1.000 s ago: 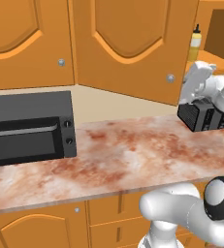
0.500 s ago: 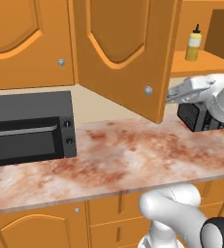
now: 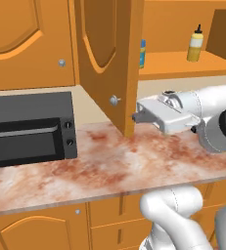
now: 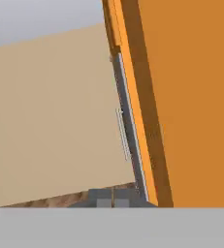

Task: Move the mayonnaise and mustard from the cabinet to the dining counter.

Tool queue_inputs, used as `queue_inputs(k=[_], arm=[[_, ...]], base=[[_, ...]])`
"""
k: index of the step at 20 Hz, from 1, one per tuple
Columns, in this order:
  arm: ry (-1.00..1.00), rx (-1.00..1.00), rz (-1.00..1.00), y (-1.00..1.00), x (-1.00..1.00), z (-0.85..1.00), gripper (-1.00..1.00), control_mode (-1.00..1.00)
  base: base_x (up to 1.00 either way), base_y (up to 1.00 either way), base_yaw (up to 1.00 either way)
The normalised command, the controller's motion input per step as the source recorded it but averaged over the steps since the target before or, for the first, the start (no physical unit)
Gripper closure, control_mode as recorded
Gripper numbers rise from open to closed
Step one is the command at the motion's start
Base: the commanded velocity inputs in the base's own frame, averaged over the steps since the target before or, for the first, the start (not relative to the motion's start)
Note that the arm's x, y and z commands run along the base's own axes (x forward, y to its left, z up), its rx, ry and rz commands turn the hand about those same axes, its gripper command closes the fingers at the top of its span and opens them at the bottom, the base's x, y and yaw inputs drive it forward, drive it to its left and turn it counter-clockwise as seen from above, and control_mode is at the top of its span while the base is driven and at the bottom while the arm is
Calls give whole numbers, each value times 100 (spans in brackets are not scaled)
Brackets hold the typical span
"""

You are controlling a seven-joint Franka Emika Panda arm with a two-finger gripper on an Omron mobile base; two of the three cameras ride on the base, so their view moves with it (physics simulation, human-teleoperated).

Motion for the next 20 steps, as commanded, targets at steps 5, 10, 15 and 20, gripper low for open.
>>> queue_inputs(k=[5, 10, 15, 20], arm=[[-30, 0, -28, 96, -63, -6, 100, -100], [0, 0, -28, 45, -2, -19, 100, -100], [0, 0, -10, -1, 7, -3, 100, -100], [3, 0, 0, 36, 74, -31, 100, -100]], base=[[0, 0, 0], [0, 0, 0], [0, 0, 0], [0, 0, 0]])
